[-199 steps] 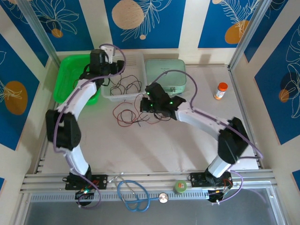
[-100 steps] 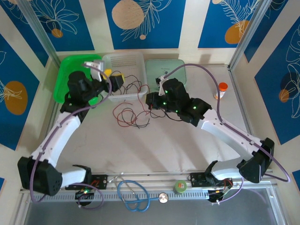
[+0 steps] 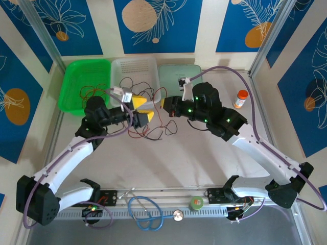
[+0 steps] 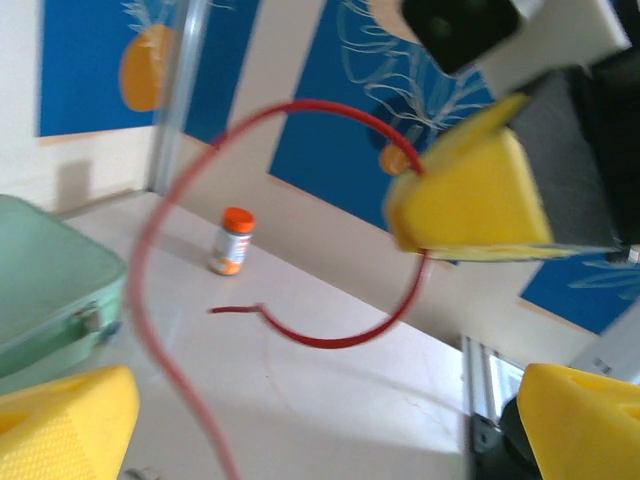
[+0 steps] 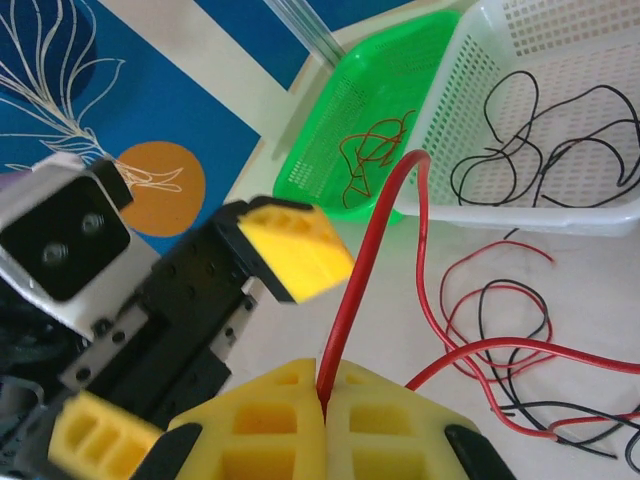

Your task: Untangle the cables

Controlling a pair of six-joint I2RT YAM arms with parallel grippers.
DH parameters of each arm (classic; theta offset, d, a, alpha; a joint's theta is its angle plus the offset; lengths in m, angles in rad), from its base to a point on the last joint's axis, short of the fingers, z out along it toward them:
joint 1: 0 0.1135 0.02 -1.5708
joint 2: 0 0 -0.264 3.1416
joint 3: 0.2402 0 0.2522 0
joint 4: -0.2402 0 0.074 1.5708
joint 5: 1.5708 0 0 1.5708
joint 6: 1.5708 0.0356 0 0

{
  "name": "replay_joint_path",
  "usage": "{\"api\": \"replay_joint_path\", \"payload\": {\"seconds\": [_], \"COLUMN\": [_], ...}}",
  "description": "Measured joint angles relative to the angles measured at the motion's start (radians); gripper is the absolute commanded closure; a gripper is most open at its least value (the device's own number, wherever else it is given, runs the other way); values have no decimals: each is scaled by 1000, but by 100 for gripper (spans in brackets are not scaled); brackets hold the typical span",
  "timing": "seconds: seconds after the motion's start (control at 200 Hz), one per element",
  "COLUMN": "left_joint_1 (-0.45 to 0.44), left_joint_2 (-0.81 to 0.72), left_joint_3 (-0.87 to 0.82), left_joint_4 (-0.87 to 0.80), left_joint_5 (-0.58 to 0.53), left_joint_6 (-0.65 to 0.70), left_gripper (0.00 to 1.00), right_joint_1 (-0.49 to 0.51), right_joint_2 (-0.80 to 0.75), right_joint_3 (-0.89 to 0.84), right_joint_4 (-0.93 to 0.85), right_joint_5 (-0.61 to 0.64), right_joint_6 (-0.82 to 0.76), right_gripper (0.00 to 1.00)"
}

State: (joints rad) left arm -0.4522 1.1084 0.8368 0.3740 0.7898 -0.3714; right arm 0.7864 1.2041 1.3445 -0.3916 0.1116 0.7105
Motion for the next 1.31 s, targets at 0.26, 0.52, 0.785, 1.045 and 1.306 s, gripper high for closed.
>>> {"api": "replay_joint_path", "payload": {"seconds": [0.26, 0.52, 0.785, 1.045, 1.306], "left_joint_1": [-104, -129, -138, -140, -142], "left_joint_2": [55, 76, 81, 92, 90], "left_joint_3": [-1, -2, -2, -2, 0], "left_joint_4": [1, -17, -11, -7, -8], "left_joint_5": [-16, -225, -368, -424, -445], "left_joint_6": [82, 163, 193, 204, 206], "left_gripper": [2, 13, 51, 95, 100], "right_joint_1": [24, 52, 64, 70, 74], "right_joint_2": [3, 4, 4, -1, -14], "right_joint_3": [0, 0, 0, 0, -6], "right_joint_4": [27, 32, 33, 33, 37], "right_joint_5": [-1, 0, 8, 16, 19], "right_joint_6": [23, 30, 39, 42, 48], "right_gripper": [100, 100, 100, 100, 100]}}
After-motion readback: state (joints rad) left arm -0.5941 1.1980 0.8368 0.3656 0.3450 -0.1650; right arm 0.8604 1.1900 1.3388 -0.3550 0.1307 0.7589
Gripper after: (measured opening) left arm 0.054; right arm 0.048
